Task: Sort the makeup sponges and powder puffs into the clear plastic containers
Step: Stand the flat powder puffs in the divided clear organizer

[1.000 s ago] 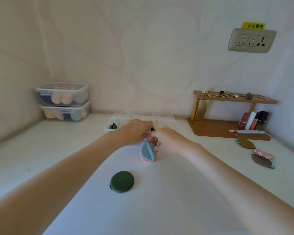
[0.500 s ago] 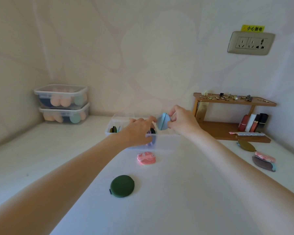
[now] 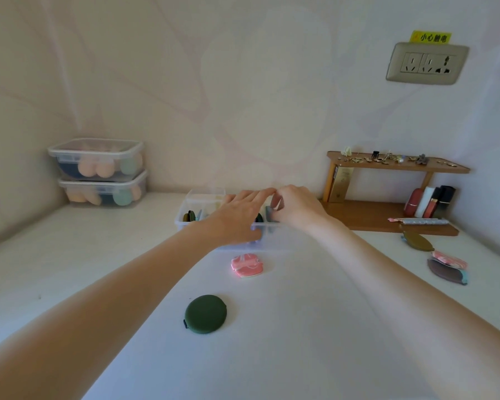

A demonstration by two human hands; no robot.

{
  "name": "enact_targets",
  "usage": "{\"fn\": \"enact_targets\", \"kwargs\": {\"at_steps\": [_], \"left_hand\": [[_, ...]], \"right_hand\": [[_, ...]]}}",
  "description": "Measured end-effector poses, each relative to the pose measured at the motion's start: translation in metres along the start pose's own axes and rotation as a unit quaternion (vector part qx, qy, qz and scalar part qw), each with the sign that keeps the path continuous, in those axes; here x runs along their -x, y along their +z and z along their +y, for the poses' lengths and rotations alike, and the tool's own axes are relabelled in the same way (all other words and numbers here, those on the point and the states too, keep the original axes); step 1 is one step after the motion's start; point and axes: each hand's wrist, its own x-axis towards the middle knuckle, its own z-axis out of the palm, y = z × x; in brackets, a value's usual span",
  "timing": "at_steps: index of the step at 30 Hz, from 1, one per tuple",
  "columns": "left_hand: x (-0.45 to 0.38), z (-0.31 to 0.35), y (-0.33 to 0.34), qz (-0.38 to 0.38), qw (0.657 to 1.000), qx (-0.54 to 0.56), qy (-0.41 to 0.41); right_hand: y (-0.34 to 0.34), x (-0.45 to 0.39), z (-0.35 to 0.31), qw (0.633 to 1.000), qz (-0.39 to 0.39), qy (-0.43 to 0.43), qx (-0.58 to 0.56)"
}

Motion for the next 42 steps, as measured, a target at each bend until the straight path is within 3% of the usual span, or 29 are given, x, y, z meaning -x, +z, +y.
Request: {"fn": "enact_targets", "kwargs": {"at_steps": [6,10,11,15,17,24,28,30,33,36,42], "left_hand": [[-0.007,-0.005,0.002,-0.039,0.999,0.018,-0.022],[-0.007,-0.002,-0.004,-0.066,0.998,0.000,0.000],[-0.007,-0.002,-0.004,-0.072,0.997,-0.019,0.008],[-0.002,-0.001,0.001,-0.066,0.997,-0.036,0.032],[0.001,-0.001,0.002,-0.059,0.997,-0.026,0.031],[0.008,-0.005,0.000,-0.063,0.997,0.025,0.024],[0.006,-0.011,0.005,-0.058,0.997,0.042,0.019],[0.003,-0.011,0.006,-0.050,0.997,0.050,0.018],[0.003,-0.007,0.003,-0.051,0.997,0.062,0.008],[0.004,-0.007,0.004,-0.049,0.997,0.066,0.008],[0.006,-0.004,0.002,-0.059,0.997,0.047,0.004]], "right_hand": [[0.002,0.003,0.002,0.999,-0.031,-0.029,-0.022],[-0.014,0.016,0.004,0.991,0.048,-0.085,-0.087],[-0.017,0.021,0.003,0.989,0.037,-0.103,-0.104],[0.002,0.041,0.000,0.980,-0.155,-0.116,-0.039],[0.021,0.046,0.001,0.979,-0.151,-0.135,-0.006],[0.042,0.050,-0.004,0.984,-0.122,-0.119,-0.061],[0.007,0.041,0.001,0.970,-0.185,-0.100,-0.121],[-0.018,0.032,0.009,0.965,-0.144,-0.060,-0.210],[-0.034,0.010,0.022,0.955,0.013,0.038,-0.295],[-0.020,0.002,0.019,0.962,0.073,0.083,-0.250],[0.021,-0.002,0.001,0.994,0.103,0.002,-0.029]]}}
